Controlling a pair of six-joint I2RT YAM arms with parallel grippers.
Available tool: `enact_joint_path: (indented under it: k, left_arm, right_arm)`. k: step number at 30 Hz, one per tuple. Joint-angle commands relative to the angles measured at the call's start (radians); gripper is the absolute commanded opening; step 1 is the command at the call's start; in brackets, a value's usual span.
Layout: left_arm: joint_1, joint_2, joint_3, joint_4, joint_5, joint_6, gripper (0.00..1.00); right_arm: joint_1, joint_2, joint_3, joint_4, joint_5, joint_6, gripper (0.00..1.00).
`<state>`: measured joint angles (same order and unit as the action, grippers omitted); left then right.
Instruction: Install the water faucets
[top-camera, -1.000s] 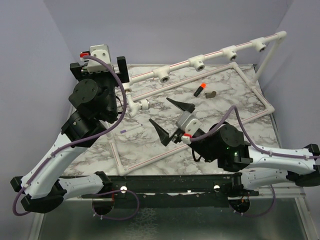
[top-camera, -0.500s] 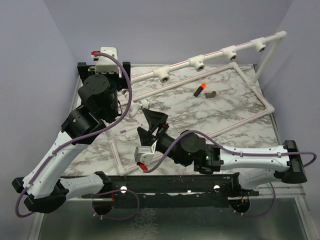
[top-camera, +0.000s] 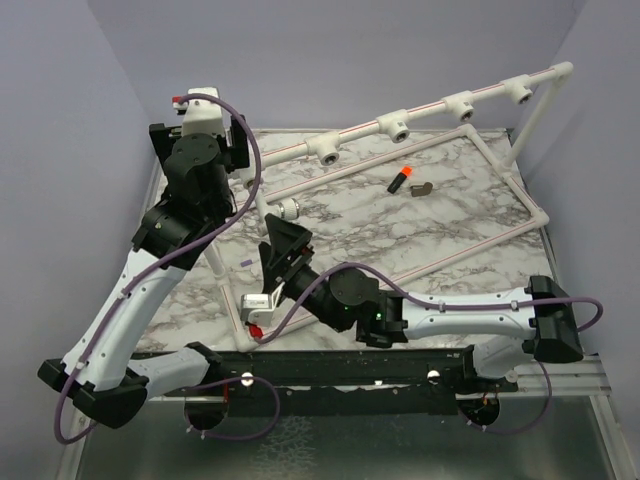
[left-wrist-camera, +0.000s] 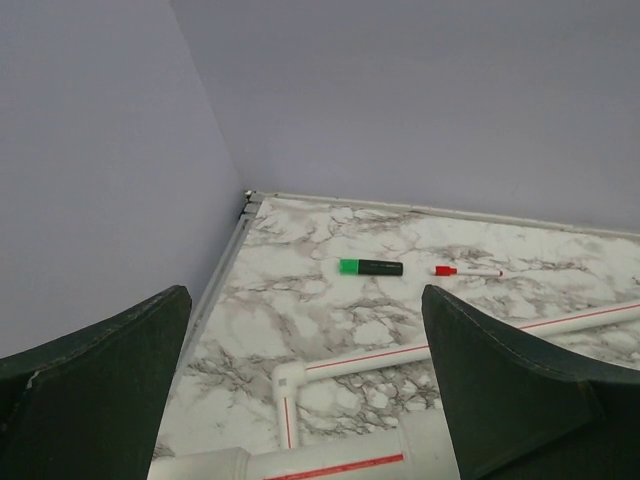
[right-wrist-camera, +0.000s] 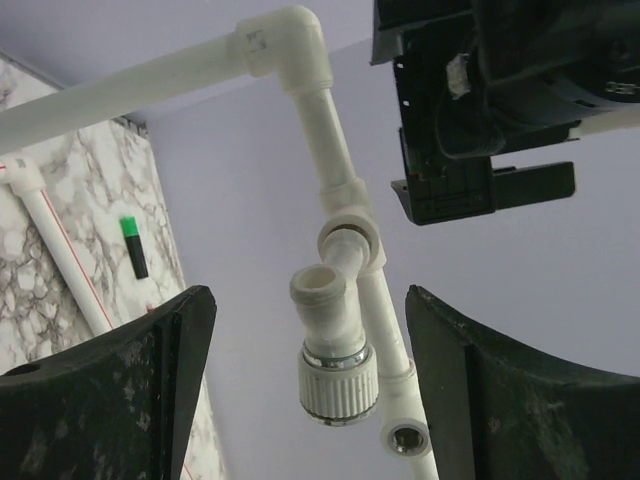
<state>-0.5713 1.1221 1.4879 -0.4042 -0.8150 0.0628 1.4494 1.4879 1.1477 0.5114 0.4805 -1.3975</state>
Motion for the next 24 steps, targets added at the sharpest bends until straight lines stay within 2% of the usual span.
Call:
enact_joint_path:
  k: [1, 10, 13, 24]
  left_arm:
    - [0.060, 0.010, -0.030, 0.040, 0.033, -0.059, 0.99]
    - [0.134, 0.050, -0.123, 0.093, 0.078, -0.146, 0.99]
    - [0.139, 0.054, -0.145, 0.102, 0.069, -0.158, 0.99]
    - [0.140, 0.048, -0.249, 0.124, 0.031, -0.169, 0.99]
  right_arm:
    - [-0.026, 0.019, 0.056, 0.078, 0.021, -0.020, 0.80]
    - [-0.062, 0.050, 0.090, 0.053, 0.006, 0.044, 0.67]
    - [-0.071, 0.059, 0.094, 0.052, 0.008, 0.070, 0.64]
    - [-0.090, 0.101, 0.101, 0.099, 0.053, 0.089, 0.44]
